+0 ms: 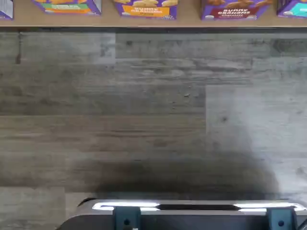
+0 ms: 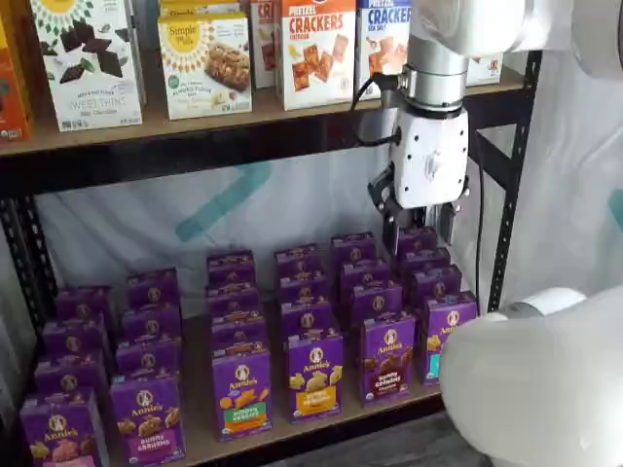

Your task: Pick up the purple box with a brown patch in the center, on the bottom shelf, the fifth box from the left

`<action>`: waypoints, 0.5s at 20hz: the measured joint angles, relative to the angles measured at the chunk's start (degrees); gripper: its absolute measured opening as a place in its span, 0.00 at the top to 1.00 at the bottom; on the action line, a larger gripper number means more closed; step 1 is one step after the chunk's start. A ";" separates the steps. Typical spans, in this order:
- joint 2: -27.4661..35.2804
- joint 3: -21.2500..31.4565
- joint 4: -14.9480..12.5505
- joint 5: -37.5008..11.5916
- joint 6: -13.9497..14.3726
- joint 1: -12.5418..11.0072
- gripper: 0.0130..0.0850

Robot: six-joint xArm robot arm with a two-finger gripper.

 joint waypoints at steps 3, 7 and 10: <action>0.95 -0.76 -0.76 1.29 0.53 0.46 0.00; 0.61 -0.26 -0.38 0.69 0.30 0.24 0.00; 0.35 1.01 0.52 -0.88 -0.26 -0.17 0.00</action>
